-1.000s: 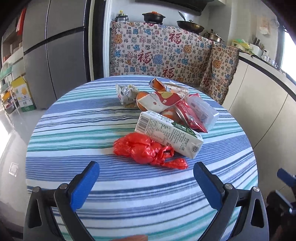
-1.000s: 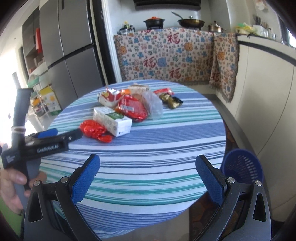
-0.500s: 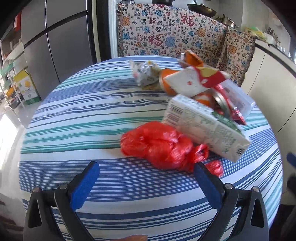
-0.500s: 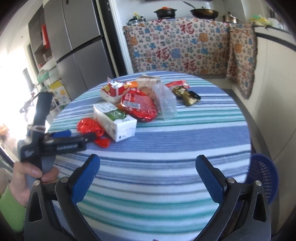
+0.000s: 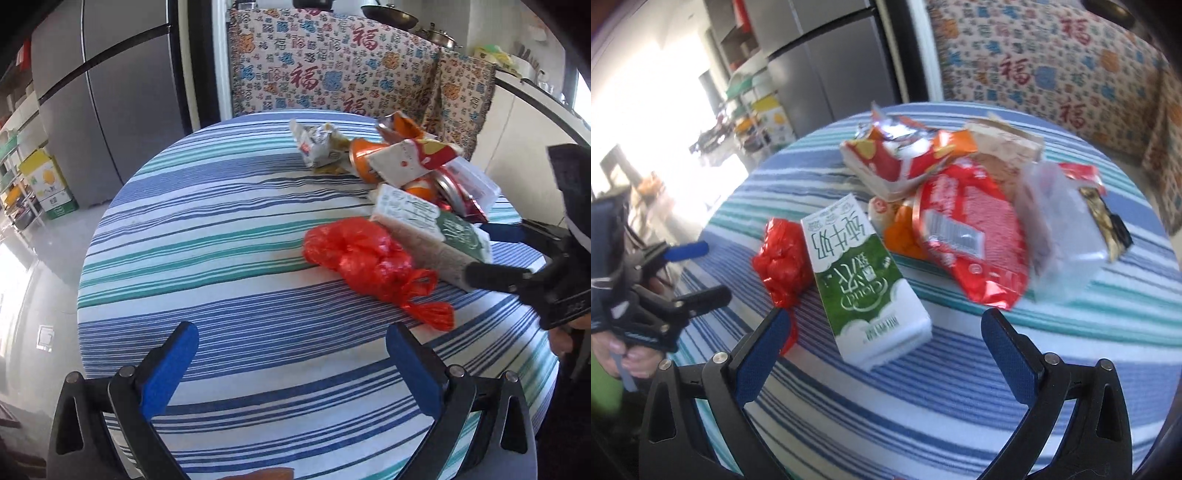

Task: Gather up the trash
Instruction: 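Reach the right gripper to the green milk carton and close on it, then lift the milk carton with the right gripper while the left gripper grasps the red bag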

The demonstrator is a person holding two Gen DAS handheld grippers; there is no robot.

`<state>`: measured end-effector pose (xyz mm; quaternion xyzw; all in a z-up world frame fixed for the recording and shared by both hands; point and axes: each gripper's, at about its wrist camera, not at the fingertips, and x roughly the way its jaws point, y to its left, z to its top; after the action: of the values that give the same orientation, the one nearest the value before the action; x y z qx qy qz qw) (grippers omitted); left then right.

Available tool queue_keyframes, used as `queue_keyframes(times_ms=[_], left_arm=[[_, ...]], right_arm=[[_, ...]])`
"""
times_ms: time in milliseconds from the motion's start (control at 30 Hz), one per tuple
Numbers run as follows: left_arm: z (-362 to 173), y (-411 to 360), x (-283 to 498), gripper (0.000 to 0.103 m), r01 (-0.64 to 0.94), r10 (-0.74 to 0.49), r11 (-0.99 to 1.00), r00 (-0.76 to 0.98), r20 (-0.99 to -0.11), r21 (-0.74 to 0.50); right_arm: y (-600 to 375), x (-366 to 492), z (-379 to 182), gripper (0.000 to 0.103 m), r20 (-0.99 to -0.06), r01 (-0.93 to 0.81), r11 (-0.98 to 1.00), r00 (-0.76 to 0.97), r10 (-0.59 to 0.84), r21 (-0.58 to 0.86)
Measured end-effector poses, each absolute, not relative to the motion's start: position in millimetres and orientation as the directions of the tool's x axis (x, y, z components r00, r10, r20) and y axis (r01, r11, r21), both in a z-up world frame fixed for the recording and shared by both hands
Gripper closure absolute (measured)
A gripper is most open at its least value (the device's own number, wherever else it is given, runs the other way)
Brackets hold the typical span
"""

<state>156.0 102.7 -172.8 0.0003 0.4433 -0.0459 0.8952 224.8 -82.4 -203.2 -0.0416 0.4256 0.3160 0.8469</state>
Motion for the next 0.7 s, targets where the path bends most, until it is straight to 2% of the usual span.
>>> queue_keyframes(times_ms=[33,67,100,167,200,400,567,700], left_arm=[[-171.7,97.9,156.9,0.000,0.088,-0.085,0.995,0.606,-0.791,-0.039],[-171.1,95.1,157.8,0.000,0.092,-0.084,0.995,0.609,-0.789,-0.035],[-170.9,92.0,158.4,0.000,0.095,-0.083,0.995,0.609,-0.789,-0.031],[-170.7,88.4,160.0,0.000,0.091,-0.081,0.995,0.609,-0.789,-0.031],[-170.8,89.2,159.1,0.000,0.084,-0.080,0.996,0.609,-0.789,-0.036],[-166.9,82.9,166.6,0.000,0.038,-0.116,0.992,0.610,-0.784,-0.117],[-169.5,72.6,178.0,0.000,-0.041,-0.136,0.979,0.595,-0.792,-0.199],[-174.9,57.8,190.7,0.000,-0.110,-0.092,0.975,0.590,-0.802,-0.192]], right_arm=[[-76.8,225.4,-204.8,0.002,-0.757,-0.585,0.791,0.430,0.491,0.181],[-73.3,227.3,-206.6,0.008,-0.767,-0.594,0.789,0.428,0.478,0.160],[-69.5,225.5,-207.5,0.024,-0.772,-0.601,0.787,0.431,0.467,0.140],[-68.0,221.9,-209.2,0.045,-0.780,-0.606,0.786,0.433,0.452,0.119],[-67.6,217.8,-209.4,0.047,-0.780,-0.601,0.790,0.436,0.450,0.120],[-79.0,169.5,-200.4,0.049,-0.755,-0.519,0.847,0.507,0.416,0.118],[-123.7,122.5,-193.7,0.050,-0.702,-0.226,0.973,0.685,0.195,0.050],[-150.1,116.8,-197.8,0.050,-0.670,-0.047,0.999,0.742,0.024,-0.016]])
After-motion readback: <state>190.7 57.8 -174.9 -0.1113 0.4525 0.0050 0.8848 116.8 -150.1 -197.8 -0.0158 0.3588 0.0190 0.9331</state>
